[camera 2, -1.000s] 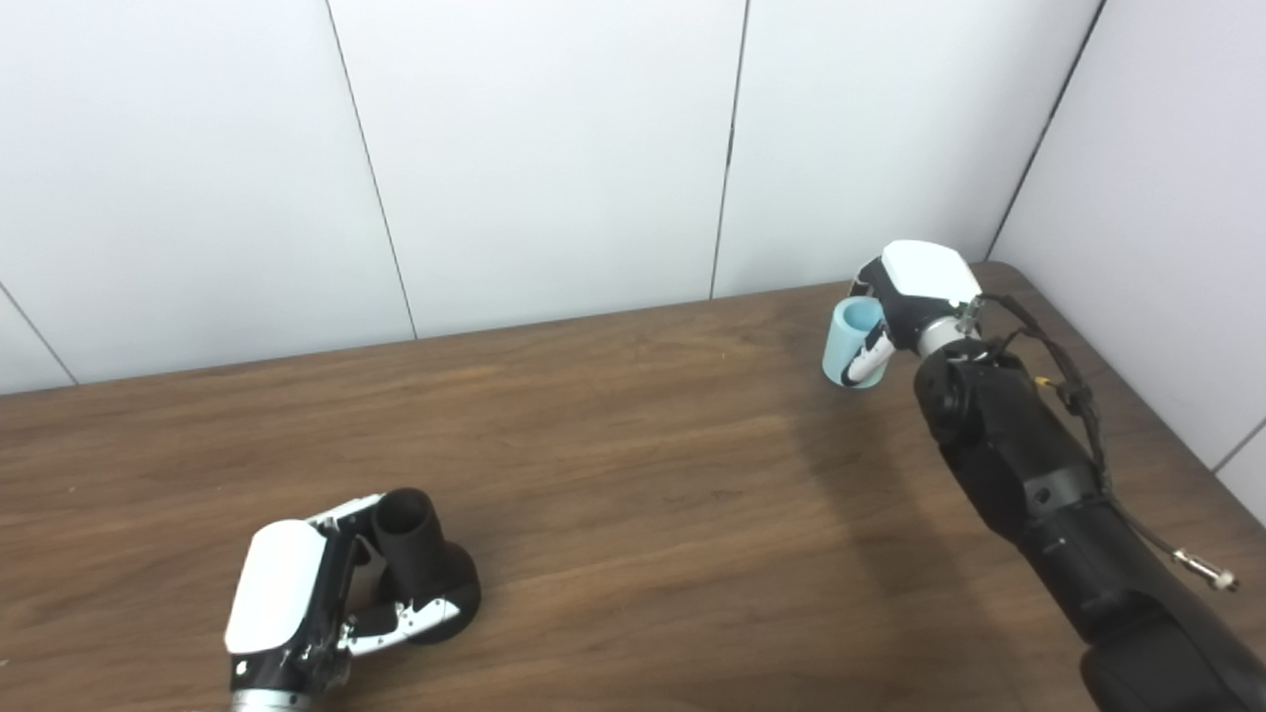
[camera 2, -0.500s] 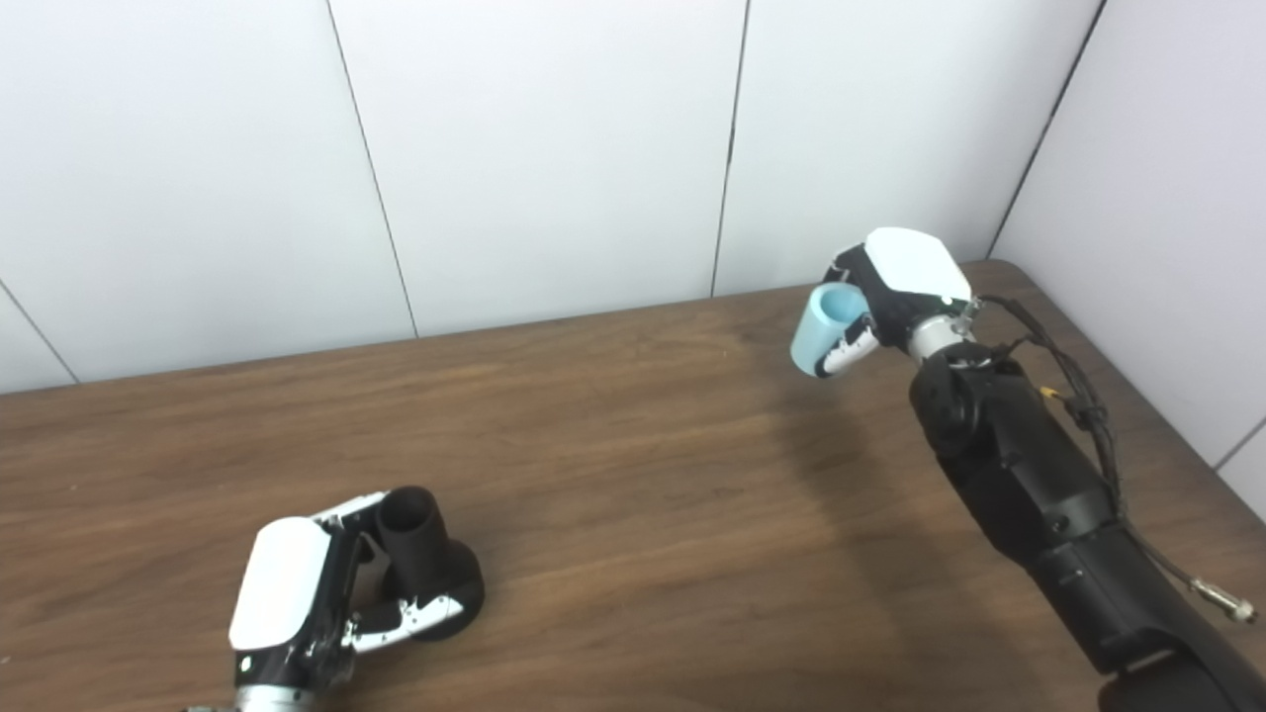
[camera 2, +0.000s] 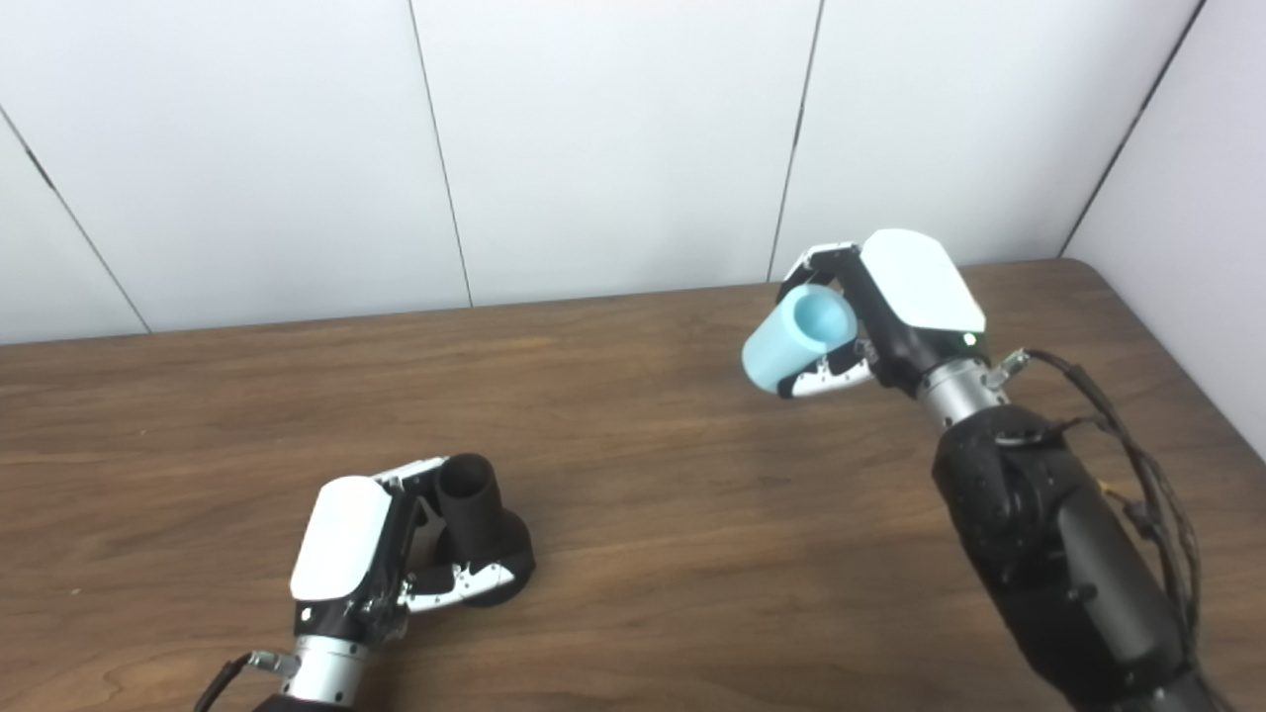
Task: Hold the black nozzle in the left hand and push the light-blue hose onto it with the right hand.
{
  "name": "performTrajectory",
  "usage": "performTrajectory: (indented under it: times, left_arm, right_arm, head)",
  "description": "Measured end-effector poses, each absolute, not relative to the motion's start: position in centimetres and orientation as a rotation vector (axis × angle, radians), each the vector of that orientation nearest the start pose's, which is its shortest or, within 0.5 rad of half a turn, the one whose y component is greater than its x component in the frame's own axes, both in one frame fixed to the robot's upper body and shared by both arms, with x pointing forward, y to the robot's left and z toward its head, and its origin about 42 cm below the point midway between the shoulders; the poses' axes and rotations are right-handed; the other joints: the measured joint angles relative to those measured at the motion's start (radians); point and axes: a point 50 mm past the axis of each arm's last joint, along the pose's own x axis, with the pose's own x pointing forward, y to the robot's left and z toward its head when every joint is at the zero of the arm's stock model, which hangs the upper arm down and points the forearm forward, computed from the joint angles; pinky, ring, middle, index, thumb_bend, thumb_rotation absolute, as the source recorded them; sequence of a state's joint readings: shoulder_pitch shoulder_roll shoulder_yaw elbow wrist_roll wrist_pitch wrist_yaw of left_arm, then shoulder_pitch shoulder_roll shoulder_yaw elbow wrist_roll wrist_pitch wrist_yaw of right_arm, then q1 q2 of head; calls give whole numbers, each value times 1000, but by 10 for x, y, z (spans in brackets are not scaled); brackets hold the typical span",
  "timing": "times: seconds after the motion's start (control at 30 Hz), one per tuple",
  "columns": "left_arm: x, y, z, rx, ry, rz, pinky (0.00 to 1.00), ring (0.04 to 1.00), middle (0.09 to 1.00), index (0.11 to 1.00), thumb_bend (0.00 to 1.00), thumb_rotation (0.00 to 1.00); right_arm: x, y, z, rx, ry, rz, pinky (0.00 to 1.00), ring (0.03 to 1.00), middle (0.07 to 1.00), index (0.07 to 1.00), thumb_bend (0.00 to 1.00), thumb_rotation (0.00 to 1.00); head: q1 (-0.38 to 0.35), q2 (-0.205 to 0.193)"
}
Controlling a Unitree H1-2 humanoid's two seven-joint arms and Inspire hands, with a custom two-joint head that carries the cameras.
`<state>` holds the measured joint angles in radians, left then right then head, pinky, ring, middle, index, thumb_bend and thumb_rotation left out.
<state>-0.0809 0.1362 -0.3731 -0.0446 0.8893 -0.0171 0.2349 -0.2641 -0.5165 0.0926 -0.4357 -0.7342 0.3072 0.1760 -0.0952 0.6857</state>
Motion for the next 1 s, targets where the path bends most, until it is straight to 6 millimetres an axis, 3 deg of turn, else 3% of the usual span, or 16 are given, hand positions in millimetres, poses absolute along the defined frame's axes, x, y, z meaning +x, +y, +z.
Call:
performTrajectory:
  times: [0.17,0.67,0.87,1.0]
  left_arm:
    - [289,146,129,977,-403,-129,383,488,501,466,479,0]
    - [287,142,129,972,-390,-129,381,507,518,466,476,0]
    - [286,140,129,973,-381,-131,378,504,520,470,476,0]
    - [285,139,129,979,-387,-143,378,498,516,469,477,0]
  right_arm:
    - [308,-265,296,-1104,-421,-51,378,391,516,491,517,0]
    - [279,-213,322,-909,-518,-34,336,380,505,522,514,0]
    - [272,-202,323,-868,-534,-25,325,375,504,525,513,0]
    - [268,-203,313,-864,-492,4,299,368,497,537,511,0]
  head:
    - [11,0]
    - [61,12]
    - [81,15]
    - [83,17]
